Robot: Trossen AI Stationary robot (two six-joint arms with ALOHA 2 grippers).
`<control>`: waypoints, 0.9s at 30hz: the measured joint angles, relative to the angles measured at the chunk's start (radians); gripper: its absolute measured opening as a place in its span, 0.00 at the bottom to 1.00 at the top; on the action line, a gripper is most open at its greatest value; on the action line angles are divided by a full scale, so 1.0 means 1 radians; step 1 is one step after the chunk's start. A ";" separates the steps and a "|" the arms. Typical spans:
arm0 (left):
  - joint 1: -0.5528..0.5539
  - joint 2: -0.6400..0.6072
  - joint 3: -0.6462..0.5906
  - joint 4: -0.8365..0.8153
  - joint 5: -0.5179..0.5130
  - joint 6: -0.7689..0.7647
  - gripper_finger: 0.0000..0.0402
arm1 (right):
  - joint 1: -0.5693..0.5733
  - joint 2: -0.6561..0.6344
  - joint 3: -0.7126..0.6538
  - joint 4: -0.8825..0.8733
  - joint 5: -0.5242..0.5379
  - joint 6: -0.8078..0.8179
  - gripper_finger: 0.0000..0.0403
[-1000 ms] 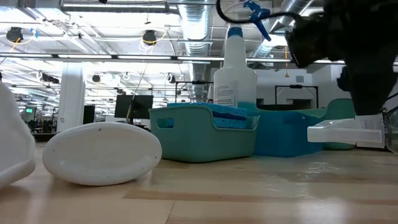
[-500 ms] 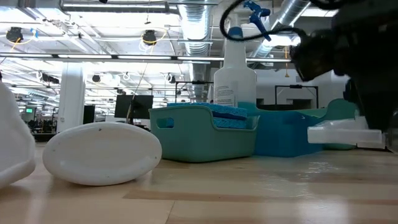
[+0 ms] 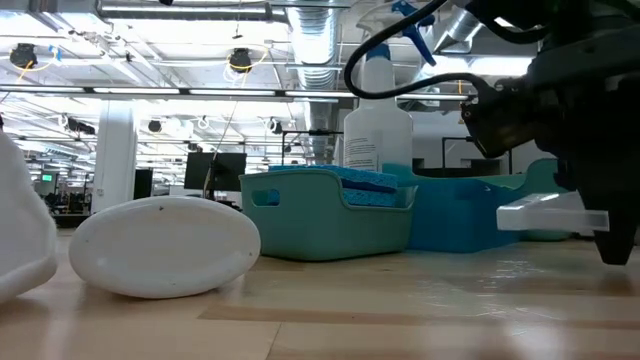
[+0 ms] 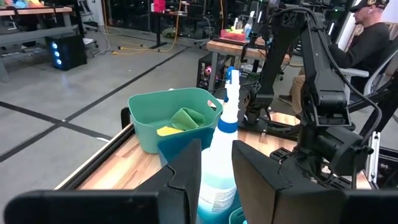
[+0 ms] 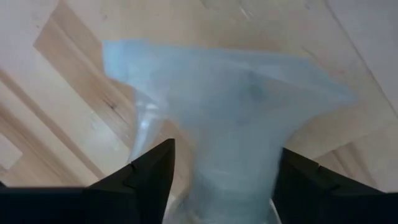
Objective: Pick & Place Kitchen Items
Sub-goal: Put the transparent spray bottle into the blue bin
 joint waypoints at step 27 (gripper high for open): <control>0.000 0.000 0.000 -0.003 0.001 0.000 0.22 | 0.073 -0.254 0.000 -0.078 0.457 0.348 0.32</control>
